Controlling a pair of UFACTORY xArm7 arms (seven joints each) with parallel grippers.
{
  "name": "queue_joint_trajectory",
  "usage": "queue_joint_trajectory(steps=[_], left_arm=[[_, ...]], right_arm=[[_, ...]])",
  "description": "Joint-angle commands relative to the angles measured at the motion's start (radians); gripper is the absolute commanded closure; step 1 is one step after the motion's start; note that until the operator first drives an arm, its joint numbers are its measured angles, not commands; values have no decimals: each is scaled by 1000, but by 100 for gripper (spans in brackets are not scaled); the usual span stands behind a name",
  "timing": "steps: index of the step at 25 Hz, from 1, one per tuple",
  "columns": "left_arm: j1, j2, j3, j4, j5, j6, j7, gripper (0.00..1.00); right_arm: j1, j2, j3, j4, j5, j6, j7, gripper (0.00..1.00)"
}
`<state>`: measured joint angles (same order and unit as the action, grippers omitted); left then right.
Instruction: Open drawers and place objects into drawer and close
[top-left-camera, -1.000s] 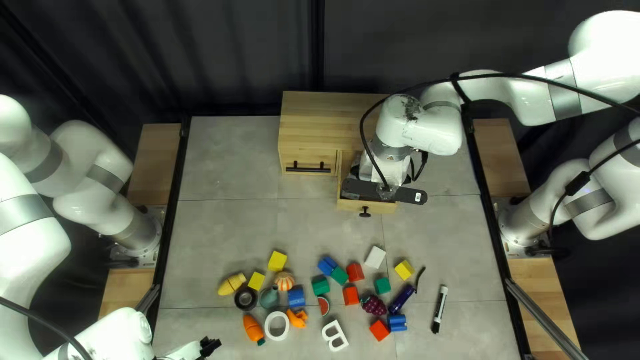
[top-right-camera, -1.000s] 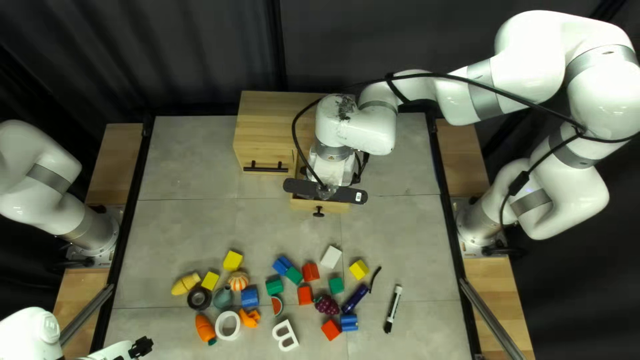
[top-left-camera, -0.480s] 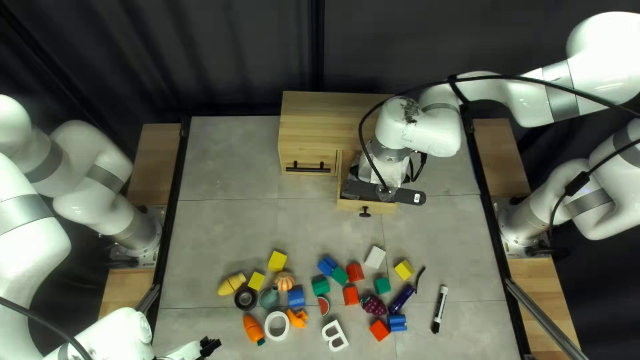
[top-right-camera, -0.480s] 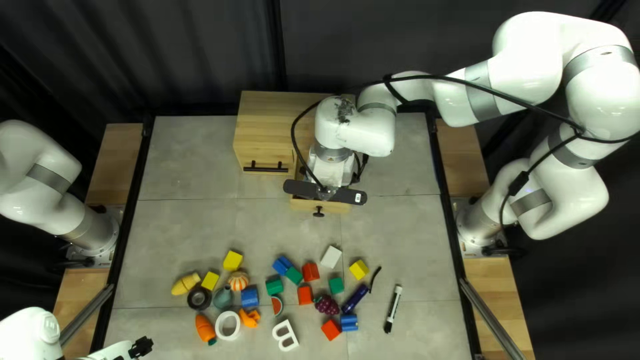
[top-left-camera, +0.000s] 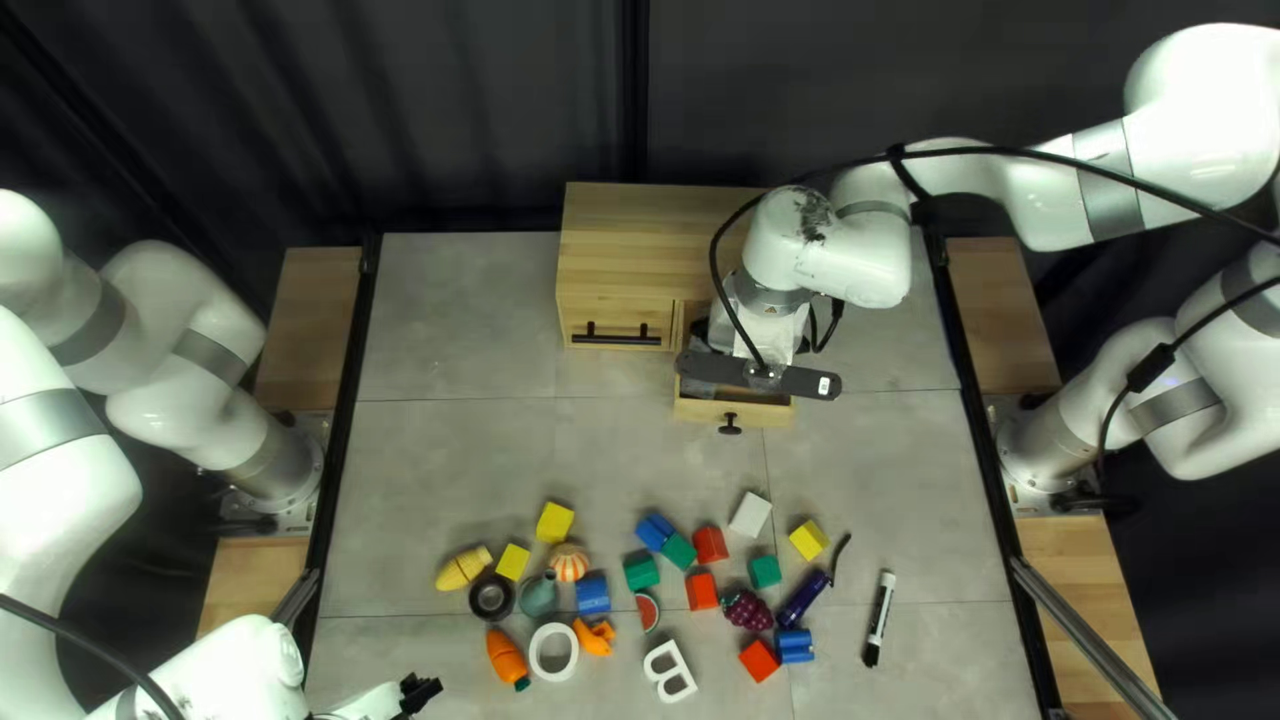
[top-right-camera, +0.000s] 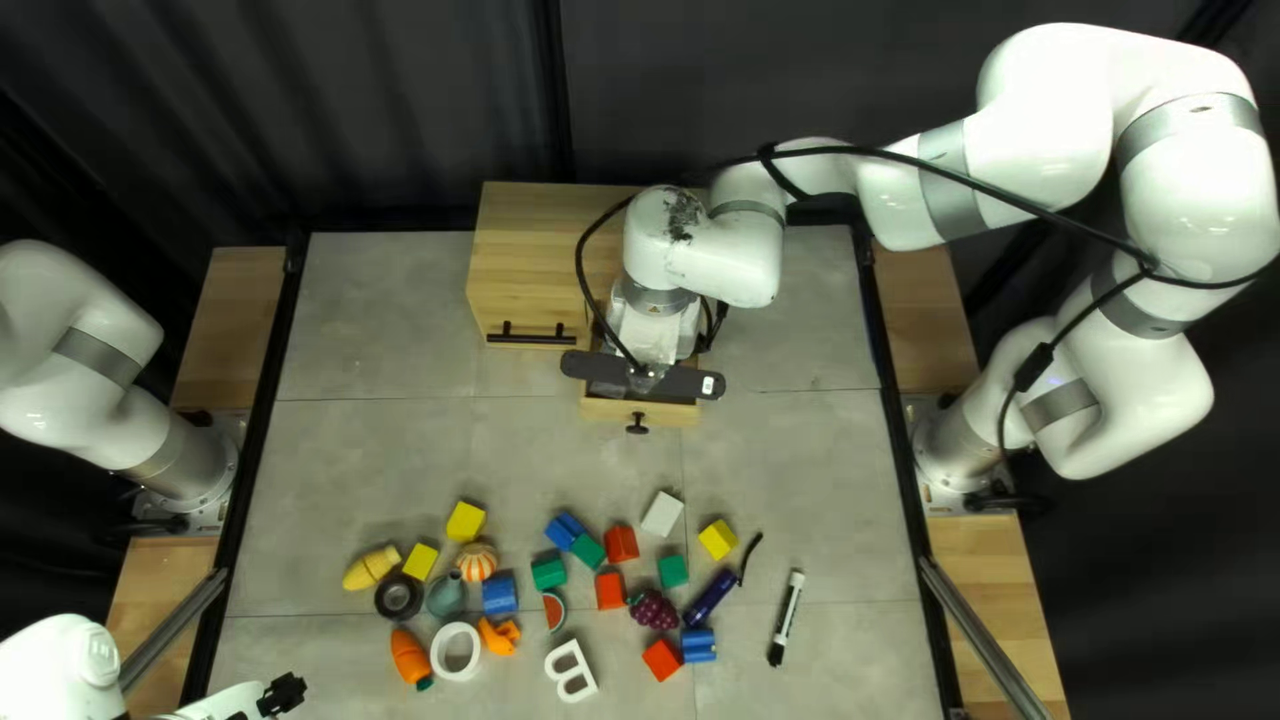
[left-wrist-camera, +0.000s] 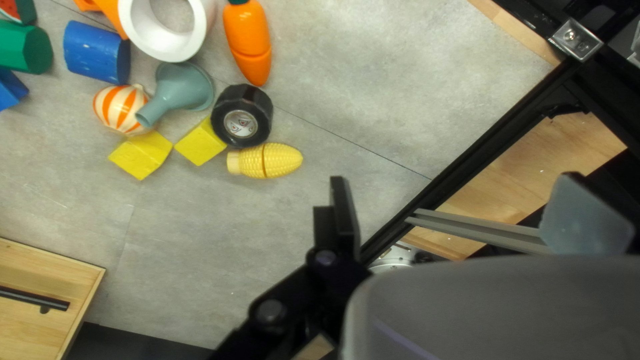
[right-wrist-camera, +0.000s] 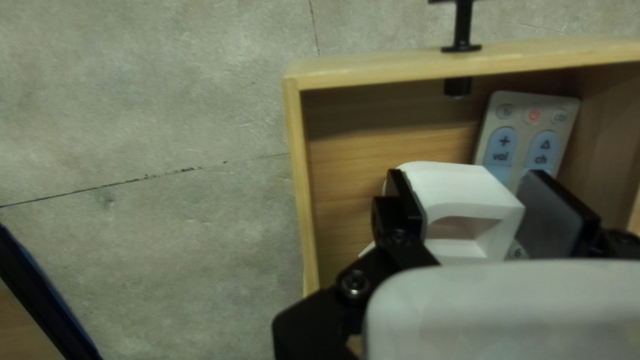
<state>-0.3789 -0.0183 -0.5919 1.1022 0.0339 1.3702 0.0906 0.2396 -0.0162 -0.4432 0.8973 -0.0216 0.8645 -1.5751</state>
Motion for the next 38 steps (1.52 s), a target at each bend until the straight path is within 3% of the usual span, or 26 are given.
queue_joint_trajectory(steps=[1, 26, 38], left_arm=[[0, 0, 0, 0, 0, 0, 0, 0], [0, 0, 0, 0, 0, 0, 0, 0], [0, 0, 0, 0, 0, 0, 0, 0]], right_arm=[[0, -8, 0, -11, -5, -9, 1, 100], [-4, 1, -5, -6, -3, -28, -26, 100], [-3, -54, 2, -37, -34, -9, 7, 100]])
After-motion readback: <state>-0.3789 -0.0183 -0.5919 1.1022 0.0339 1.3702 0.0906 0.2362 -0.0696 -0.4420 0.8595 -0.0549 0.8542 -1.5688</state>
